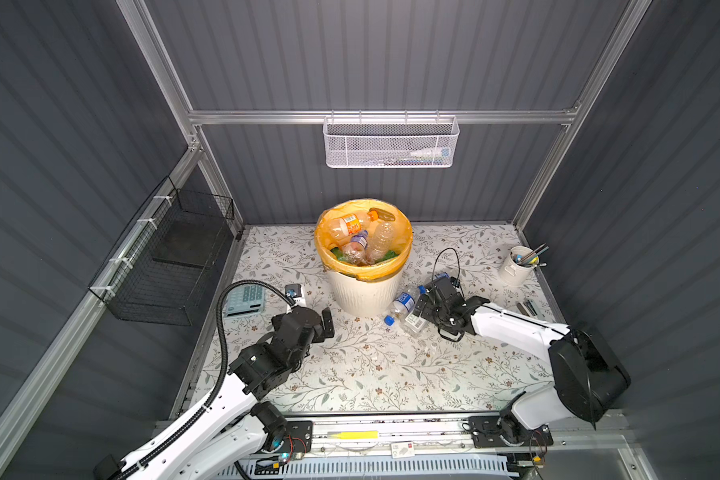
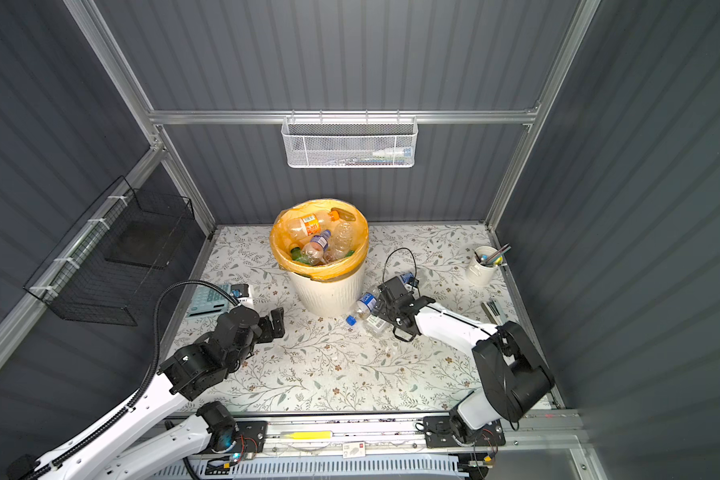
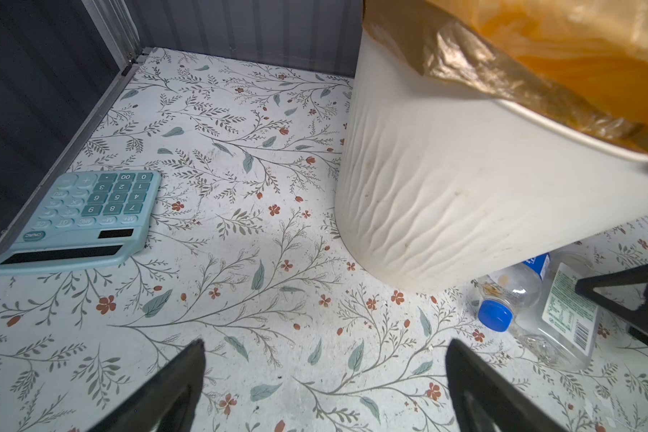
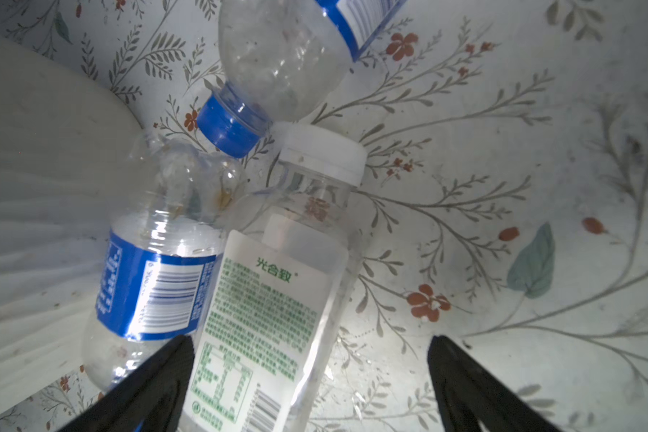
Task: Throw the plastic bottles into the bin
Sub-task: 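Lower the right gripper to the white-capped green-labelled bottle, then grasp the white-capped green-labelled bottle with the right gripper and lift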
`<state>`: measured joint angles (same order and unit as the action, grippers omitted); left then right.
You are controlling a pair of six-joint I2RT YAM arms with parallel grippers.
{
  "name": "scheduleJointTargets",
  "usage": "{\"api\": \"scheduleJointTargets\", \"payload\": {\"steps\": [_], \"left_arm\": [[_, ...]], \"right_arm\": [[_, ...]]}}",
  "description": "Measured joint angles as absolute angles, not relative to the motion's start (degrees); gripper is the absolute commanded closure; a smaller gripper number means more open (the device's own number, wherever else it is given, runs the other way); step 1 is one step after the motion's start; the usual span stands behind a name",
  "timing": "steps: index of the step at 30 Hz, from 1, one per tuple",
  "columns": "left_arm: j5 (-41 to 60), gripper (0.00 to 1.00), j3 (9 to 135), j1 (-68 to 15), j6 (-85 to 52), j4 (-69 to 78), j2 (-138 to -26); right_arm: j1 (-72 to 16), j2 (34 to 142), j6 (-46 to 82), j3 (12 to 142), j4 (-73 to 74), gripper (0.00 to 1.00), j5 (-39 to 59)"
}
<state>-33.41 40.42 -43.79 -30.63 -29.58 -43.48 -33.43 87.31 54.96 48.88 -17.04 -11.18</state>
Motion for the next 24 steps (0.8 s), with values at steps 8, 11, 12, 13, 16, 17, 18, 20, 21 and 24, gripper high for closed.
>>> {"api": "scheduleJointTargets", "payload": {"steps": [8, 11, 12, 13, 16, 17, 18, 20, 21, 24], "left_arm": [[-33.5, 0.00, 39.9, -43.8, -30.6, -29.6, -43.2], [-33.5, 0.00, 39.7, -43.8, -30.6, -29.6, -43.1], [-33.5, 0.00, 39.7, -43.8, -30.6, -29.6, -43.1], [-33.5, 0.00, 39.7, -43.8, -30.6, -29.6, -43.1], [-33.5, 0.00, 39.6, -43.8, -30.6, -29.6, -43.1], [-33.4, 0.00, 39.6, -43.8, -30.6, -29.5, -43.1], [-33.4, 0.00, 39.6, -43.8, -30.6, -29.5, -43.1], [-33.4, 0.00, 39.6, -43.8, -30.6, -29.3, -43.3], [-33.4, 0.00, 39.6, -43.8, -30.6, -29.1, -43.5], [-33.2, 0.00, 39.5, -43.8, -30.6, -28.1, -44.4]], "right_arm": [[-32.2, 88.9, 52.4, 48.2, -17.5, 0.18, -10.3], [-30.9, 86.4, 51.0, 45.9, -17.5, 0.22, -10.1], [-30.4, 85.1, 50.5, 44.9, -17.9, 0.23, -10.1], [-29.8, 83.9, 50.2, 44.0, -18.4, 0.22, -10.2], [-27.6, 79.4, 49.0, 40.8, -20.4, 0.21, -10.4], [-26.8, 77.6, 48.7, 39.7, -21.5, 0.20, -10.6], [-26.0, 75.5, 48.4, 38.7, -22.9, 0.18, -10.9], [-25.0, 72.0, 47.9, 37.6, -25.7, 0.15, -11.7], [-24.9, 70.7, 47.8, 37.6, -27.0, 0.13, -11.9], [-24.8, 67.9, 47.5, 38.2, -29.1, 0.08, -12.3]]}}
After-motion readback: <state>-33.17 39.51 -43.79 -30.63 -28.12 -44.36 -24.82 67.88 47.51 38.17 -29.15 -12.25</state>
